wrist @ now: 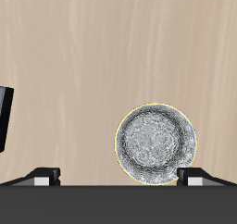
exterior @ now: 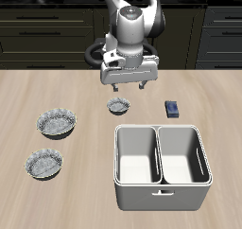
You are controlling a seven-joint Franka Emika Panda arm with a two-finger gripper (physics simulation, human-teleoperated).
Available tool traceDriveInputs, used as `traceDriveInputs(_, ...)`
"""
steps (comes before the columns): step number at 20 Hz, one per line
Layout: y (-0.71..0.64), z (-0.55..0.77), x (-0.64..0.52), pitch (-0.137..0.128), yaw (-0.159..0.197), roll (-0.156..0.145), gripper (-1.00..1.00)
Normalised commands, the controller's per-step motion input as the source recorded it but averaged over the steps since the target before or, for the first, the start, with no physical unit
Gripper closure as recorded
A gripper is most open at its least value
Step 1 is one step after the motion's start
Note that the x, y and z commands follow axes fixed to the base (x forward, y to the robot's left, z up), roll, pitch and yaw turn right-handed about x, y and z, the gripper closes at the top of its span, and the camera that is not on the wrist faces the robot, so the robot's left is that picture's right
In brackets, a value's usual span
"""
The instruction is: Stack the smallest bowl on the largest bowl
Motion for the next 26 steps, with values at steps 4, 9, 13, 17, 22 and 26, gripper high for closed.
traceDriveInputs(4, 0.06, -0.17, -0.04, 0.014, 0.016, 0.007, -1.0)
traceDriveInputs(9, 0.0, -0.2, -0.01, 0.027, 0.01, -0.004, -1.0)
traceDriveInputs(13, -0.03, -0.28, 0.05, 0.034, 0.033, -0.017, -1.0)
traceDriveInputs(17, -0.01, -0.27, 0.03, 0.036, 0.025, -0.007, -1.0)
traceDriveInputs(22, 0.02, -0.17, -0.02, 0.027, 0.001, 0.024, -1.0)
traceDriveInputs(26, 0.06, -0.19, -0.05, 0.028, -0.013, 0.053, 1.0)
